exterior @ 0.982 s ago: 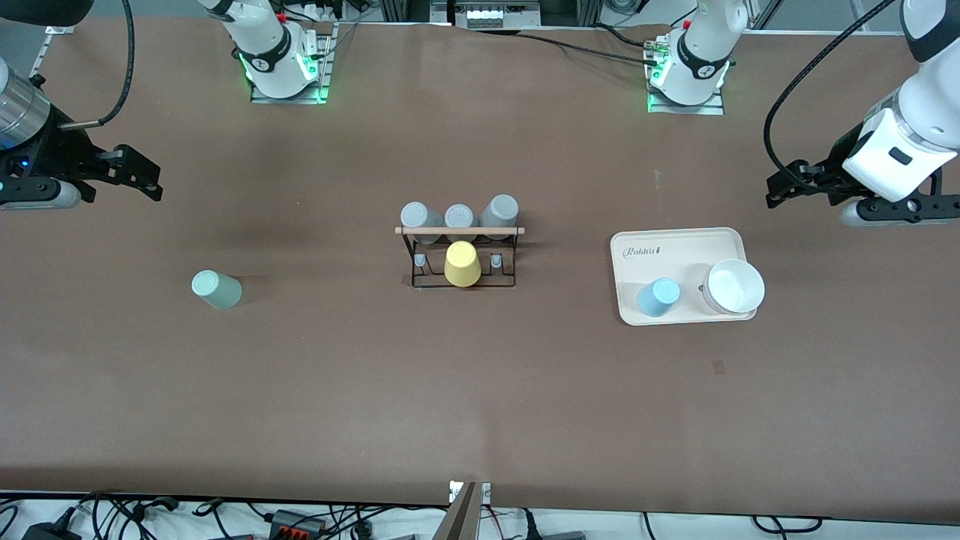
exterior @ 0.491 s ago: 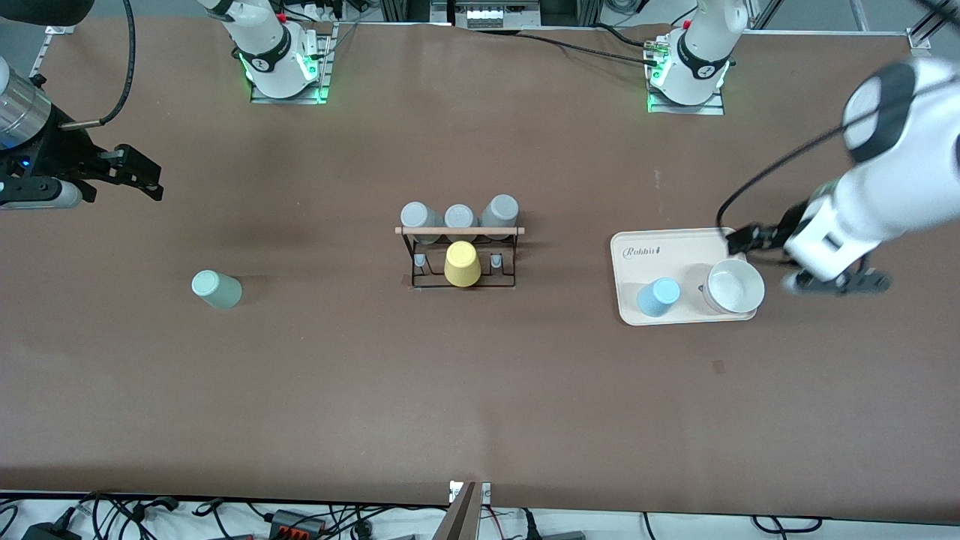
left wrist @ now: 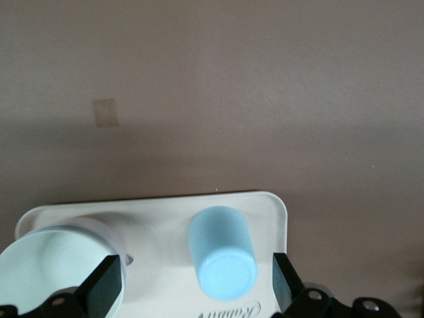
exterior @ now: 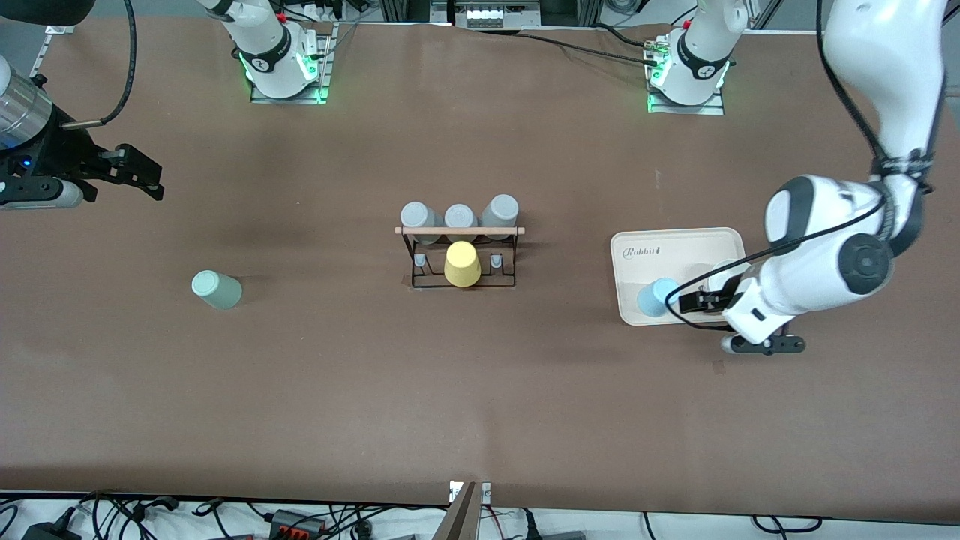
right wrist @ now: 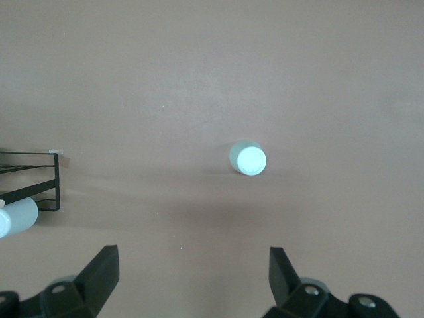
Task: Hang scattered cups on rack with three cups
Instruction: 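Reach the left gripper down to the light blue cup on the tray, then close the left gripper on the light blue cup and lift it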
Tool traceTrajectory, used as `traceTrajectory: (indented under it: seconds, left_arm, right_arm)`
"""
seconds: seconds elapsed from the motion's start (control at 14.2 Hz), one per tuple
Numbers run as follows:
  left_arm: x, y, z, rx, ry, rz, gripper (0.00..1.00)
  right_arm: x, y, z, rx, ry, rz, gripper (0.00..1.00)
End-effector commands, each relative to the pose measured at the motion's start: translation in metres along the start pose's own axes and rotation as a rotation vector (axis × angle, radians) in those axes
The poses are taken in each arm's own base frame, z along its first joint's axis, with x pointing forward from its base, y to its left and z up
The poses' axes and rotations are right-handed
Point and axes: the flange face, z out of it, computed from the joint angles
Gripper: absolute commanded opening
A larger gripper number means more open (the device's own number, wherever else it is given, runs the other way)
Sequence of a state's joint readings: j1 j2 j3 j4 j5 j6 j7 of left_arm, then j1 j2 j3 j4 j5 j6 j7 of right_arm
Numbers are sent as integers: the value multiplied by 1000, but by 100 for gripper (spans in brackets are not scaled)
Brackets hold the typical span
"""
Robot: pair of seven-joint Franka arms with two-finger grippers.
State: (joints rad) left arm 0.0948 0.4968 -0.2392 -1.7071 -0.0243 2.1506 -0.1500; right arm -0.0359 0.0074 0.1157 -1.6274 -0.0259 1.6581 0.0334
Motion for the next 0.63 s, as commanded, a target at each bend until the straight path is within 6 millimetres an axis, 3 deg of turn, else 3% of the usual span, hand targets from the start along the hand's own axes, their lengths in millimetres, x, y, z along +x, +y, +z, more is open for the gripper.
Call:
traceTrajectory:
  seconds: [0.0, 0.56]
  left_arm:
    - [-17, 6, 20, -5, 26, 11, 100]
    - [-40, 23, 70, -9, 55, 16, 100]
  right_arm:
    - [1, -3, -5, 5, -6, -8, 100]
    - [0, -3, -5, 5, -6, -5, 100]
